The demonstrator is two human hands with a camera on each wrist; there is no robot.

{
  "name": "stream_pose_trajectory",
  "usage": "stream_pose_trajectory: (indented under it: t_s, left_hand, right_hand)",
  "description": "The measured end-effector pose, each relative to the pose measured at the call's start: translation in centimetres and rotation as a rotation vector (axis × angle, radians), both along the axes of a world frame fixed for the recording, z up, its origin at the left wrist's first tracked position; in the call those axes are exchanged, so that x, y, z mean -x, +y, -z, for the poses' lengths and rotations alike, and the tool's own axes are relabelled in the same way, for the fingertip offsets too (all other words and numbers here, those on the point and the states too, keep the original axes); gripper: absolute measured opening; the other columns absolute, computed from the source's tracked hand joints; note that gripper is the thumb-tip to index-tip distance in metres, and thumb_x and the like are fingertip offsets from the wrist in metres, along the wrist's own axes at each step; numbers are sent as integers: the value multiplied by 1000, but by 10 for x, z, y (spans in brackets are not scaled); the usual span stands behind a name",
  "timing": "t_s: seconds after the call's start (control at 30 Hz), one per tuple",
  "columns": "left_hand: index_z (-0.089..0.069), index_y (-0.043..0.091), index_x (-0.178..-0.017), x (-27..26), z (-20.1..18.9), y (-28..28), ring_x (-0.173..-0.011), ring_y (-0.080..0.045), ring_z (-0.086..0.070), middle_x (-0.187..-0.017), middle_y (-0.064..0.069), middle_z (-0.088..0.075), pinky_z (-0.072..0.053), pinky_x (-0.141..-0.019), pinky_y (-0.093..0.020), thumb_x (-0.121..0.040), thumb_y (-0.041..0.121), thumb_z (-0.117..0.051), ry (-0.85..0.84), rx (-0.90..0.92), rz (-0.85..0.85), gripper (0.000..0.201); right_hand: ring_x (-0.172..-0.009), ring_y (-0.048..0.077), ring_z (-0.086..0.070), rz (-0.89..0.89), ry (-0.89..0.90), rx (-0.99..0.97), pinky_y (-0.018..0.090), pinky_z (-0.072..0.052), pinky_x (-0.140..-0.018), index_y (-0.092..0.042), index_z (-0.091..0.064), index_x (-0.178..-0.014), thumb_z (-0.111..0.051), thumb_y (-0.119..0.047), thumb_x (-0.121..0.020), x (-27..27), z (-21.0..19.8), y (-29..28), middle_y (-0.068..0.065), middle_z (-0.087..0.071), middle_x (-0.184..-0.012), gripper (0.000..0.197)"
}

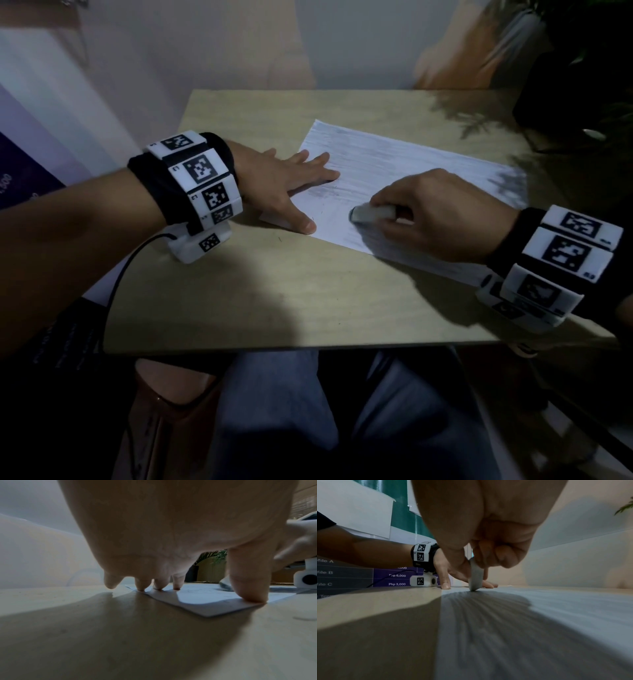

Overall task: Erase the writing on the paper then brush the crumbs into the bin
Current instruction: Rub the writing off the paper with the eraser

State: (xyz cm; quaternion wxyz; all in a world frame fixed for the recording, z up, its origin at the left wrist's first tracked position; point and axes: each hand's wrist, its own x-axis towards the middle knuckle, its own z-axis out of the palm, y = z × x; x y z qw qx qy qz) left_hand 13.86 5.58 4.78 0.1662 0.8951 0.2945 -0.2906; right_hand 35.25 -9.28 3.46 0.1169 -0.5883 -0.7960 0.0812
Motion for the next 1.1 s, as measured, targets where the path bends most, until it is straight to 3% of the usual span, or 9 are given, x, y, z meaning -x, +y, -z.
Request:
stream_pose_trajectory:
  t_s: [0.13, 0.3, 0.43, 0.63, 0.77, 0.87, 0.93, 1.03, 1.1]
  left_hand:
    - [13, 42, -159, 0, 1, 0, -153, -10, 25, -165, 14, 29, 14, -124, -49, -88, 69, -56, 2, -5, 2, 103]
    - [13, 42, -159, 0, 1, 0, -152, -9, 25, -165, 15, 29, 14, -124, -50, -87, 70, -56, -4, 3, -1, 104]
    - [13, 43, -159, 1, 1, 0, -152, -8, 25, -165, 16, 29, 14, -124, -49, -86, 72, -55, -3, 7, -1, 104]
    - [14, 42, -159, 0, -2, -3, -152, -9, 24, -165, 15, 29, 14, -124, -50, -71, 81, -46, 12, 0, 7, 113]
    - [13, 42, -159, 0, -1, -3, -153, -10, 24, -165, 14, 28, 14, -124, -50, -81, 75, -52, 11, -8, 2, 107]
    - [13, 42, -159, 0, -2, -4, -153, -10, 24, -165, 15, 28, 14, -124, -50, -80, 76, -51, 7, -5, -2, 107]
    - [13, 42, -159, 0, -2, -4, -153, -10, 24, -165, 15, 28, 14, -124, -50, -74, 79, -49, 10, 3, -3, 112]
    - [13, 42, -159, -1, -2, -4, -153, -9, 24, -165, 15, 28, 14, -124, -50, -72, 79, -48, 12, 4, 1, 113]
    - [13, 42, -159, -1, -2, -3, -153, -10, 24, -165, 15, 28, 13, -124, -50, -74, 79, -49, 11, 2, -1, 111]
  right_hand:
    - [-73, 12, -62, -13, 109, 117, 33, -49, -73, -23, -74, -102, -56, -57, -86, 5, -4, -4, -5, -72, -84, 42]
    - [-75, 19, -65, 50, 15, -24, 37, -50, -69, -23, -70, -94, -45, -57, -90, -4, 0, 4, -5, -71, -81, 43]
    - [-75, 6, -62, -16, 111, 128, 28, -49, -71, -28, -73, -105, -51, -66, -83, 3, -4, -4, -10, -72, -85, 49]
    - [-72, 17, -62, 33, 34, -11, 36, -50, -69, -24, -71, -98, -43, -57, -85, -2, -2, 2, -7, -70, -80, 45]
    - [-74, 7, -61, -2, 110, 137, 32, -50, -73, -27, -74, -107, -51, -63, -81, 4, -7, -3, -9, -71, -85, 50]
    - [-75, 14, -63, 65, 74, 62, 39, -52, -73, -25, -73, -100, -38, -72, -78, -3, -6, 4, -6, -72, -84, 62]
    - [-75, 16, -63, 56, 50, 42, 40, -52, -73, -25, -72, -100, -39, -67, -80, -2, -4, 3, -6, -72, -85, 57]
    - [-69, 5, -58, 17, 70, 102, 29, -46, -69, -26, -72, -105, -57, -52, -86, 4, -4, -2, -12, -67, -78, 35]
    - [-68, 4, -57, 45, 91, 98, 28, -43, -66, -27, -73, -102, -54, -57, -81, 4, -6, -1, -13, -65, -75, 41]
